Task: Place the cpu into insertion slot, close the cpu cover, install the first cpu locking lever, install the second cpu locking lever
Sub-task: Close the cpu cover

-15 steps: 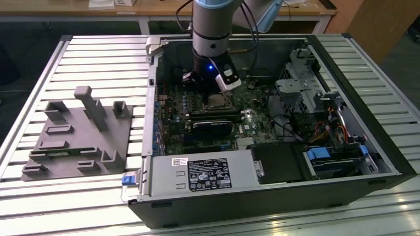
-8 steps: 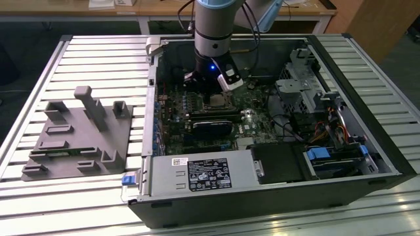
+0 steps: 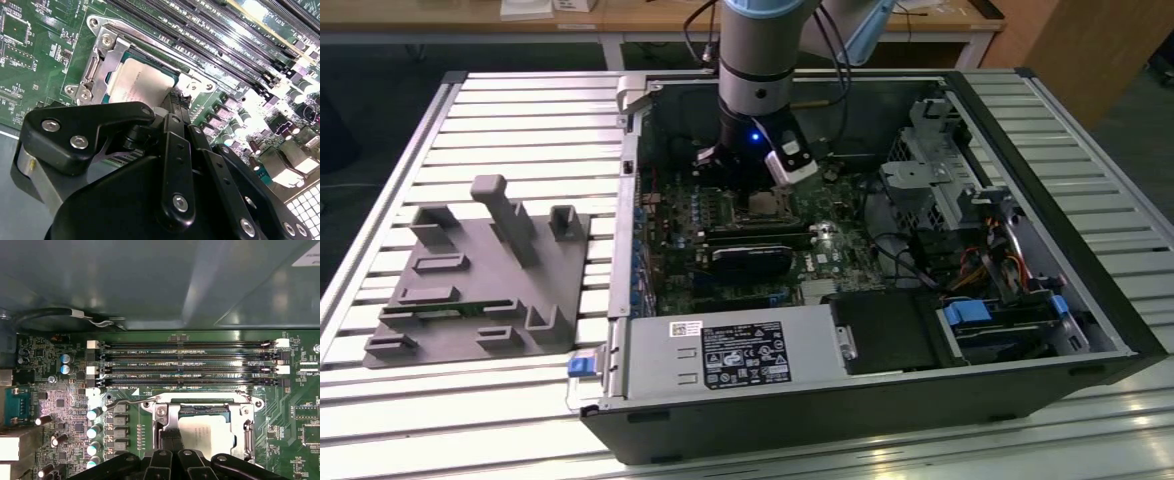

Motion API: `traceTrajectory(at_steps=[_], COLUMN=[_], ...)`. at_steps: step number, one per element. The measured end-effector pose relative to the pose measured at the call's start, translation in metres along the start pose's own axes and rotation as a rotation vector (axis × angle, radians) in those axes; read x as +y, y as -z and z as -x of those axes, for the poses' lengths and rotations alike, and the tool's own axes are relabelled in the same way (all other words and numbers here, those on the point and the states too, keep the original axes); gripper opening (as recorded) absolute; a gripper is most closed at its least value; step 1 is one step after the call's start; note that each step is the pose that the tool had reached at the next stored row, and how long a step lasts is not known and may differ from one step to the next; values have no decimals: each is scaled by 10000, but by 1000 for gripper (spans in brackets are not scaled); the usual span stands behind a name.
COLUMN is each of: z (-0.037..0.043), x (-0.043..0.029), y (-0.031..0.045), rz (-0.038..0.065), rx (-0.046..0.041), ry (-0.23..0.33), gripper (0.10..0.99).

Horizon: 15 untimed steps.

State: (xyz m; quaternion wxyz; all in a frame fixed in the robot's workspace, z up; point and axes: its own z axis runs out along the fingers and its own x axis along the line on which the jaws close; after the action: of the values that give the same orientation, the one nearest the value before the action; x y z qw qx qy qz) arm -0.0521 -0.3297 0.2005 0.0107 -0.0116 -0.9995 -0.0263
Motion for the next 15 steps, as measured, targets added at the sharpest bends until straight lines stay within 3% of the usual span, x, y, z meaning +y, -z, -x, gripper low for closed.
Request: traceTrajectory(at_steps=[6, 15], z=[-2, -8], x=[3, 1], y=[59, 32], rz=[1, 53], rx=[0, 4], ry=[0, 52], gripper=[106, 106])
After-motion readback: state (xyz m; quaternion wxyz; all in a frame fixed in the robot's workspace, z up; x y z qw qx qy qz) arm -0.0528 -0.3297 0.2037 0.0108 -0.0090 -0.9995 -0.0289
